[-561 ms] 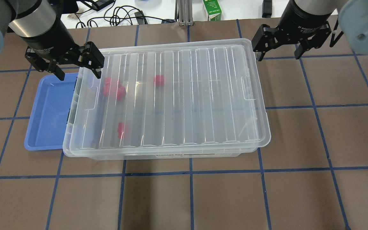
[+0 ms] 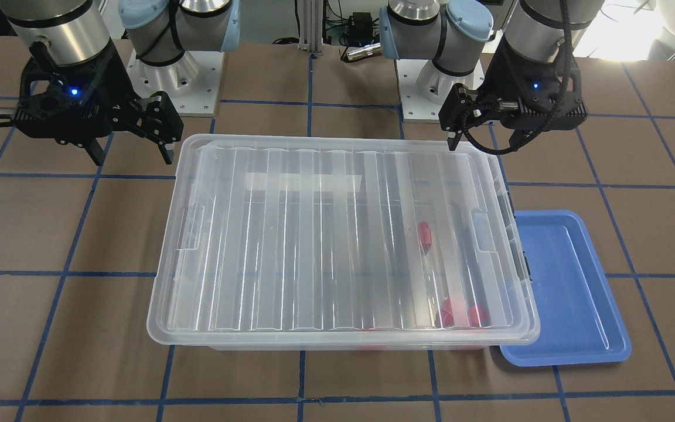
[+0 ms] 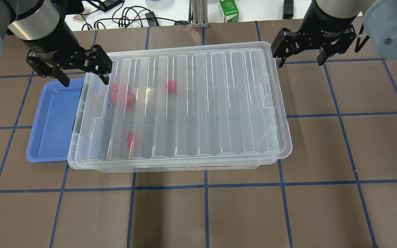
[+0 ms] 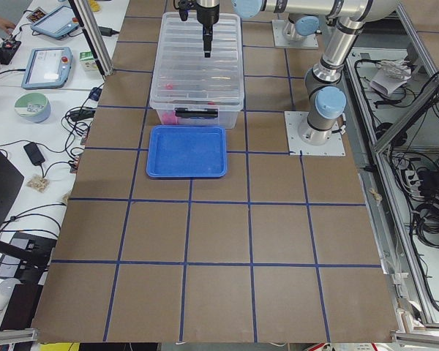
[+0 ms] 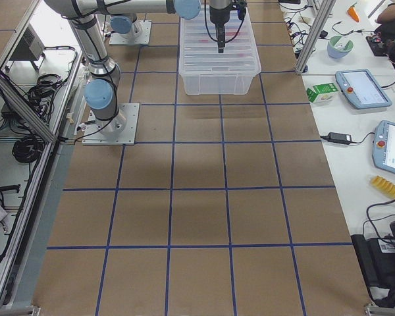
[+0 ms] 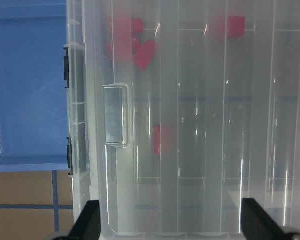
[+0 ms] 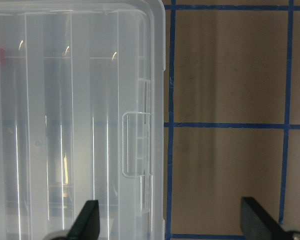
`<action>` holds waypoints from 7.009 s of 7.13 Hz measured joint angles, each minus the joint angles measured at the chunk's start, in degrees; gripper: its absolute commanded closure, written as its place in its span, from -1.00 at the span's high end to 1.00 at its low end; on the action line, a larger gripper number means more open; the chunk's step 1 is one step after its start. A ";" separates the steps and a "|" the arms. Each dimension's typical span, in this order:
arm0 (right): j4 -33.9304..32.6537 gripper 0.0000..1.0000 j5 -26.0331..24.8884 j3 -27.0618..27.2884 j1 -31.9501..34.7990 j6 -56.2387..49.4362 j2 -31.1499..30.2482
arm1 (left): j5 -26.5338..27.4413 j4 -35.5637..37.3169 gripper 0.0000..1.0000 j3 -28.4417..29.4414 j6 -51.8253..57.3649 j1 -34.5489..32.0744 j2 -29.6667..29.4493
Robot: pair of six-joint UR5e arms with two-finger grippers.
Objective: Place red block in blue tray from box
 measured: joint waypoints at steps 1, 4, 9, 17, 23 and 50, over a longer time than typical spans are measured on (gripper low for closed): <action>-0.02 1.00 -0.06 0.24 -0.18 -0.20 0.35 | 0.02 0.00 1.00 0.00 0.00 -0.03 0.00; -5.44 1.00 -0.25 5.07 -0.68 -0.80 4.78 | 0.19 0.00 1.00 -0.07 0.00 0.00 -0.12; -17.33 1.00 -2.46 11.93 -2.31 -4.23 9.15 | 0.48 0.00 1.00 -0.09 0.00 -0.04 0.00; -17.53 1.00 -8.86 11.47 -15.31 -16.14 8.64 | 0.55 0.00 1.00 -0.09 0.00 0.00 0.10; -17.49 1.00 -8.10 11.13 -18.97 -18.25 8.07 | 0.55 0.00 1.00 -0.07 0.00 -0.03 0.09; -0.54 1.00 -0.42 -0.57 -1.20 -0.64 0.88 | -4.15 38.42 0.98 -29.43 1.76 2.59 -15.48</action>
